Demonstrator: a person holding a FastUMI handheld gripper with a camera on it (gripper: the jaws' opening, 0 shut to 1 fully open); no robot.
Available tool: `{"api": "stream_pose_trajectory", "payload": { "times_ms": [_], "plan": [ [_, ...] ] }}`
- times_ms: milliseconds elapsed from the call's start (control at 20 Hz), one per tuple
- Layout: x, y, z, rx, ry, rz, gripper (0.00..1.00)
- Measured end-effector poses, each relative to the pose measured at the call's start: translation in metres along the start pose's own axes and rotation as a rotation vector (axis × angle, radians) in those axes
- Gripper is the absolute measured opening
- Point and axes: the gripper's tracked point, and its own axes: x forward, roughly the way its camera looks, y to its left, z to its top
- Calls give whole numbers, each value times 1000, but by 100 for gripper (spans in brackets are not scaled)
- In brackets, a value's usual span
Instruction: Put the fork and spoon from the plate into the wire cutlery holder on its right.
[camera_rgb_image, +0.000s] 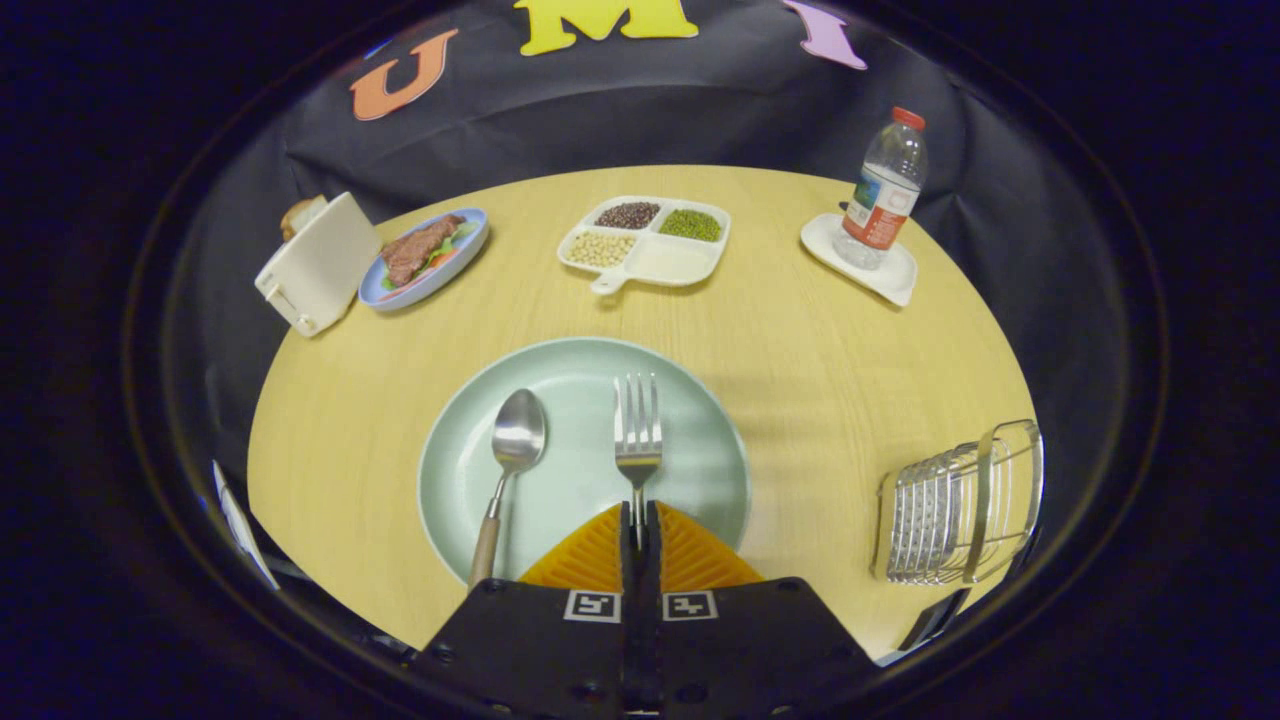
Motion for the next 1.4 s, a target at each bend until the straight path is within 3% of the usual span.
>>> {"api": "stream_pose_trajectory", "payload": {
  "times_ms": [400,700,1400],
  "plan": [
    [-61,-5,7,-36,-132,27,0],
    [-100,-47,10,12,-223,13,0],
    [-132,-160,-37,104,-187,-48,0]
  ]
}}
